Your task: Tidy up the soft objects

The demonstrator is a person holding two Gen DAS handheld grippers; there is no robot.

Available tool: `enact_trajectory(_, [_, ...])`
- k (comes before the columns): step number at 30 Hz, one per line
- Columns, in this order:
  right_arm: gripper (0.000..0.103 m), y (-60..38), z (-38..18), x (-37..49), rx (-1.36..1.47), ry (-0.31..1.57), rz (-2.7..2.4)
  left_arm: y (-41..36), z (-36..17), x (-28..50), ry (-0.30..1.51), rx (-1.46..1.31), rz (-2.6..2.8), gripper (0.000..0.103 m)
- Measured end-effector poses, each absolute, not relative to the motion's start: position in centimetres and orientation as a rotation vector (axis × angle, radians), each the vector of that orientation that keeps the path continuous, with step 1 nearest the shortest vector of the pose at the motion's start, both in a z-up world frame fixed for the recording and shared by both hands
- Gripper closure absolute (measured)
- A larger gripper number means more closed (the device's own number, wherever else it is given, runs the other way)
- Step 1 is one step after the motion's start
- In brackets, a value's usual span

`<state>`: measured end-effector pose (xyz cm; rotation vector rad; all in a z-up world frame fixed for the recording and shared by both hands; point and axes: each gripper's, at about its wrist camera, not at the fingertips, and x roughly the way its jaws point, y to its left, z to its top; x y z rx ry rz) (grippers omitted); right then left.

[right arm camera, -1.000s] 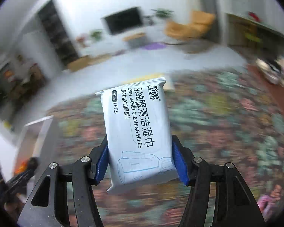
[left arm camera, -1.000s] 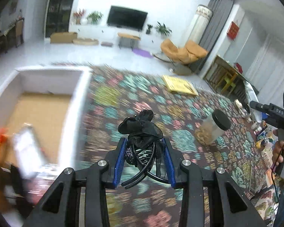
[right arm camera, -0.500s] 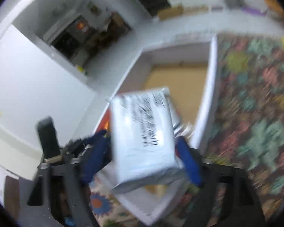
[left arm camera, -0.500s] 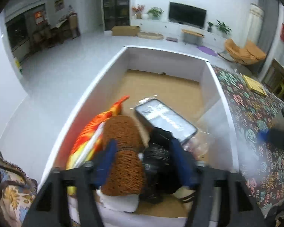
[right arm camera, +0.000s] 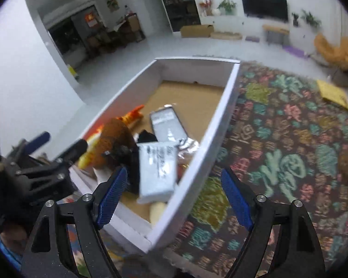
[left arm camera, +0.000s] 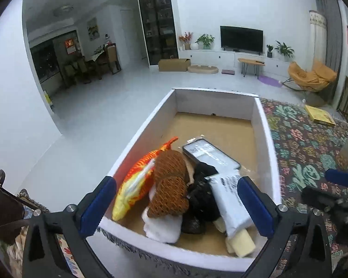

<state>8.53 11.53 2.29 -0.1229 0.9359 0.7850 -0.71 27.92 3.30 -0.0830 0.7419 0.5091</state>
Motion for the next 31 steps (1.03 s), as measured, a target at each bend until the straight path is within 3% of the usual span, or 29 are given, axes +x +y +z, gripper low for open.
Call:
enact_trajectory(14, [0.018, 12.9, 1.7, 5.7, -0.283, 0.914, 0.735, 28.1, 3.7, -1.8, 0.803, -0.1, 0.556, 0.0])
enact_trajectory(31, [0.018, 12.8, 2.1, 5.0, -0.265, 0.896, 0.757, 29.0, 3.7, -2.5, 0.801, -0.137, 0.565, 0.0])
